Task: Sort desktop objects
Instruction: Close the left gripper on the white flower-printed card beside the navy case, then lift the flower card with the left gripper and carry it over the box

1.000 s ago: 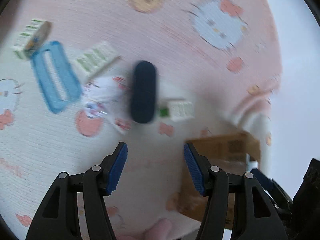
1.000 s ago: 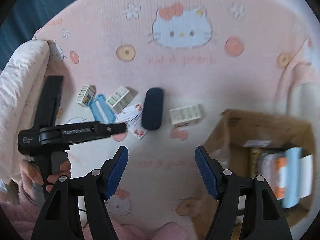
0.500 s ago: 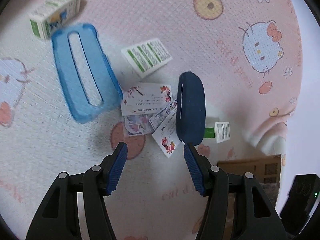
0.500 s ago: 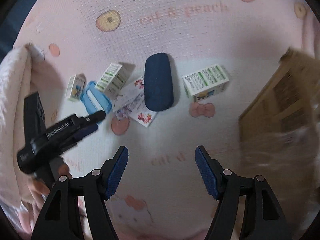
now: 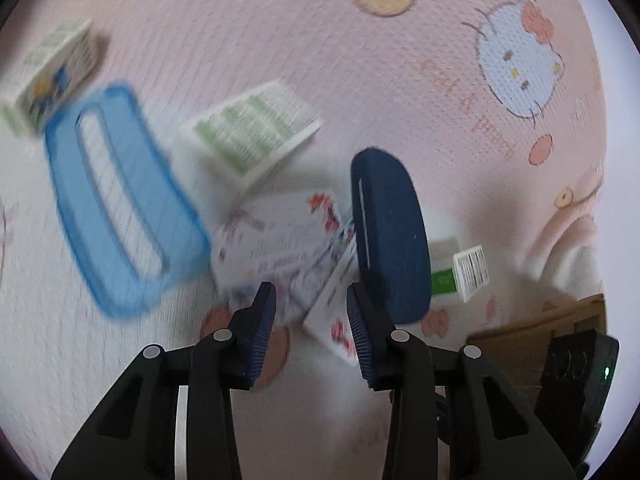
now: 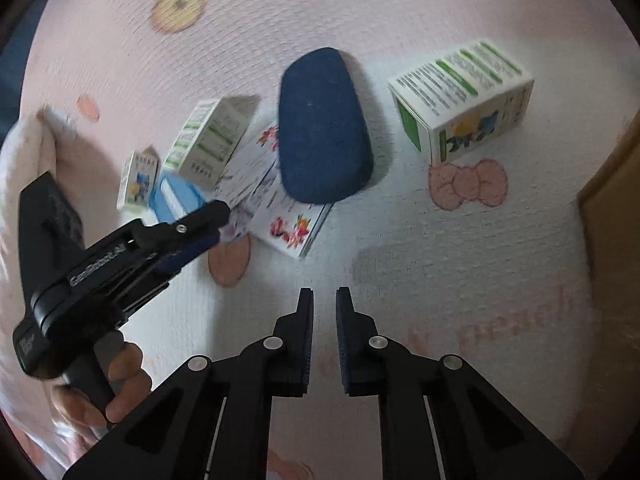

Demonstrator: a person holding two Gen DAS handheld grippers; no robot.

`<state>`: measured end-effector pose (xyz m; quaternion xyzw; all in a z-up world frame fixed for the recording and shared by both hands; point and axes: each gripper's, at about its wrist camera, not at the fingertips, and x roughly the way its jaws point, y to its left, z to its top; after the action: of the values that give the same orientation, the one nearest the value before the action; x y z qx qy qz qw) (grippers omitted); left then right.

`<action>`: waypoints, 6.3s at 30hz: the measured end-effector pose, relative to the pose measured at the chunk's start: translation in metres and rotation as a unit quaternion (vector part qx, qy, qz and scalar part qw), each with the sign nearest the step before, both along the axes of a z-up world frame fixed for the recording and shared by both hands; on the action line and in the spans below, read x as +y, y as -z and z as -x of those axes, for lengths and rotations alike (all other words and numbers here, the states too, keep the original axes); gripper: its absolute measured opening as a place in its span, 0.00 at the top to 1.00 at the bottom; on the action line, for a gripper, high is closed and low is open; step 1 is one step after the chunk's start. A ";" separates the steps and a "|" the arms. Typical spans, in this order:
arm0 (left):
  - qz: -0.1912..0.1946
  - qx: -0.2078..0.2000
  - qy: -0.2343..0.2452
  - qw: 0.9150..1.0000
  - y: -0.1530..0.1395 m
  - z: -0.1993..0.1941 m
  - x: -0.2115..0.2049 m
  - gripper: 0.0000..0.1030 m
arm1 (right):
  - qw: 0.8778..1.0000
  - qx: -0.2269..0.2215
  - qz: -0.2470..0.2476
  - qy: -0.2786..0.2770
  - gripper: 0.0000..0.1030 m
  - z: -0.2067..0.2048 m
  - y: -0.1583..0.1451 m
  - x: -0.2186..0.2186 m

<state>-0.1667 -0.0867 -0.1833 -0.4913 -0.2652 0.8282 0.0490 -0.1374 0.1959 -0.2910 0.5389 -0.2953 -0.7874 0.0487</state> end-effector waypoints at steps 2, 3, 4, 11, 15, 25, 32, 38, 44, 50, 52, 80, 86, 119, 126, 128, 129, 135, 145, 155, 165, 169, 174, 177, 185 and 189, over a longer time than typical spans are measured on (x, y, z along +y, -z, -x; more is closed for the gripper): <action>0.037 0.011 0.015 0.999 -0.002 0.006 0.006 0.61 | 0.999 0.013 0.035 0.019 0.91 0.007 0.008 0.007; 0.051 0.011 0.020 0.998 -0.002 0.008 0.006 0.61 | 0.999 0.013 0.041 0.028 0.91 0.010 0.011 0.009; 0.062 0.011 0.028 0.998 -0.002 0.010 0.009 0.61 | 0.998 0.014 0.046 0.036 0.91 0.013 0.014 0.012; 0.009 -0.009 0.025 1.000 0.018 0.011 0.000 0.61 | 0.997 0.037 0.057 0.039 0.91 0.021 0.032 0.015; -0.055 -0.019 0.031 0.998 0.026 0.005 -0.005 0.61 | 0.994 0.059 0.081 0.033 0.91 0.022 0.035 0.019; -0.061 -0.041 0.075 0.994 0.029 -0.036 0.013 0.61 | 0.997 0.048 0.056 0.022 0.92 -0.022 0.024 0.004; -0.089 -0.071 0.103 0.988 0.033 -0.079 0.018 0.67 | 0.999 0.042 0.004 -0.012 0.93 -0.060 0.010 -0.023; -0.072 -0.070 0.065 0.993 0.027 -0.091 0.005 0.67 | 0.995 0.072 -0.036 -0.056 0.93 -0.072 -0.007 -0.036; -0.037 -0.041 0.029 0.998 0.016 -0.078 -0.001 0.52 | 0.995 0.086 -0.047 -0.004 0.93 -0.063 -0.015 -0.002; -0.036 -0.036 0.023 0.998 0.018 -0.049 -0.009 0.51 | 0.997 0.057 0.006 0.045 0.91 -0.029 0.010 0.019; -0.021 -0.030 0.027 0.999 0.019 -0.041 -0.005 0.51 | 0.997 0.059 0.016 0.052 0.91 -0.020 0.015 0.024; -0.051 -0.038 0.137 0.989 0.022 -0.072 0.017 0.63 | 0.994 0.045 -0.054 -0.083 0.91 -0.098 0.010 -0.035; -0.067 -0.040 0.061 0.995 0.010 -0.089 -0.014 0.62 | 0.994 0.067 -0.073 -0.055 0.90 -0.093 -0.011 -0.011; 0.008 -0.086 0.110 0.990 0.015 -0.108 0.016 0.59 | 0.998 0.005 -0.015 -0.064 0.78 -0.079 0.020 0.011; 0.007 -0.093 0.141 0.986 0.015 -0.108 0.030 0.59 | 0.997 0.022 -0.033 -0.064 0.67 -0.074 0.019 -0.005; 0.016 -0.095 0.147 0.984 0.015 -0.108 0.038 0.59 | 0.996 0.032 -0.050 -0.066 0.61 -0.075 0.017 -0.013; 0.034 -0.092 0.155 0.983 0.014 -0.109 0.043 0.60 | 0.995 0.036 -0.065 -0.069 0.61 -0.075 0.017 -0.018; 0.045 -0.093 0.152 0.983 0.013 -0.109 0.043 0.63 | 0.993 0.040 -0.082 -0.080 0.69 -0.076 0.017 -0.019; 0.081 -0.032 0.153 0.984 -0.029 -0.107 0.045 0.65 | 0.991 0.057 -0.104 -0.055 0.78 -0.081 -0.022 -0.020; 0.061 0.064 0.150 0.985 -0.108 -0.109 0.059 0.65 | 0.971 0.144 -0.185 -0.040 0.79 -0.093 -0.114 -0.017; 0.043 0.163 0.198 0.966 -0.193 -0.112 0.131 0.65 | 0.950 0.204 -0.236 0.030 0.79 -0.141 -0.197 0.029; 0.038 0.193 0.234 0.952 -0.217 -0.112 0.179 0.65 | 0.938 0.222 -0.257 0.072 0.79 -0.172 -0.227 0.065; 0.047 0.204 0.282 0.936 -0.220 -0.119 0.242 0.65 | 0.937 0.211 -0.253 0.114 0.79 -0.201 -0.239 0.113; 0.044 0.186 0.310 0.931 -0.212 -0.122 0.272 0.65 | 0.943 0.190 -0.242 0.129 0.79 -0.215 -0.234 0.141; 0.063 0.106 0.370 0.921 -0.176 -0.131 0.318 0.65 | 0.965 0.120 -0.201 0.115 0.79 -0.237 -0.194 0.183; 0.093 0.083 0.404 0.906 -0.162 -0.147 0.332 0.65 | 0.975 0.079 -0.193 0.077 0.79 -0.241 -0.178 0.190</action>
<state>-0.0193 0.2451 -0.0217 -0.4883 0.0395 0.7962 0.3551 0.1036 0.3856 -0.1129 0.4500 -0.1735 -0.8710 -0.0936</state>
